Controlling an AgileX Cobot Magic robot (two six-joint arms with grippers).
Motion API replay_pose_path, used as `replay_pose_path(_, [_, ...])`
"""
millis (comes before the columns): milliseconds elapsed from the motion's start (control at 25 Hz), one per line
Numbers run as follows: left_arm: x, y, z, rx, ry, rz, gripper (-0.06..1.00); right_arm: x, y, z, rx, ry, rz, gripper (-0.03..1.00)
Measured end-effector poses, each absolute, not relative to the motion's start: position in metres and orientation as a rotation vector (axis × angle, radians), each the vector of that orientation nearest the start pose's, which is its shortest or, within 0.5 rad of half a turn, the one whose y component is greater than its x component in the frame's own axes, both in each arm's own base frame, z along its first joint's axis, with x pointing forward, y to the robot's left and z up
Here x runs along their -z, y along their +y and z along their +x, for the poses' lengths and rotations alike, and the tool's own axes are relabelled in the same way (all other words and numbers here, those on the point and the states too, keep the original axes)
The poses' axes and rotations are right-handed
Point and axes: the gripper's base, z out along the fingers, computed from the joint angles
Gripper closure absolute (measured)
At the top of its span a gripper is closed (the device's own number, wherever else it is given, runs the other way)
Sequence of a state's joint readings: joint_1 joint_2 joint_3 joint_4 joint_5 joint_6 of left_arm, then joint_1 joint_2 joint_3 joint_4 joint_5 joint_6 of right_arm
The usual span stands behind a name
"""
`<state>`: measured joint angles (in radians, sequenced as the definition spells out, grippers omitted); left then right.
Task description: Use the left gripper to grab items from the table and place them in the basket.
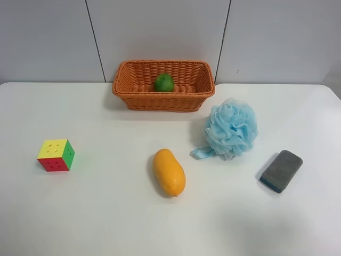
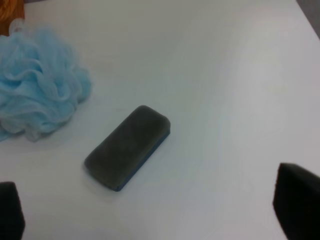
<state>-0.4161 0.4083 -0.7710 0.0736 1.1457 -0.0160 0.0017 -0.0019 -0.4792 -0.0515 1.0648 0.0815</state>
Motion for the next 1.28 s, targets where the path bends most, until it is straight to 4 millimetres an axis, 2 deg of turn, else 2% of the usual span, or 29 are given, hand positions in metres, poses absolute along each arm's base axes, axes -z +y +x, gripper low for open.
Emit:
replay_pose_path(200, [-0.314,-0.003,0.019,0.135,2.177,0.308,-0.05,-0.271,-0.004,-0.003,0.011,2.064,0.084,-0.02])
replay_pose_path(440, [-0.281,-0.005,0.008,0.143,2.145,0.189,-0.05,-0.271,-0.004,-0.003,0.011,2.064,0.084,-0.02])
replay_pose_path(640, [-0.280,-0.005,-0.006,0.092,2.040,0.116,-0.05,-0.271,-0.004,-0.003,0.011,2.064,0.084,-0.02])
replay_pose_path(1280, [-0.280,-0.006,-0.007,0.056,2.031,0.059,-0.05,-0.271,-0.004,-0.003,0.011,2.064,0.084,-0.02])
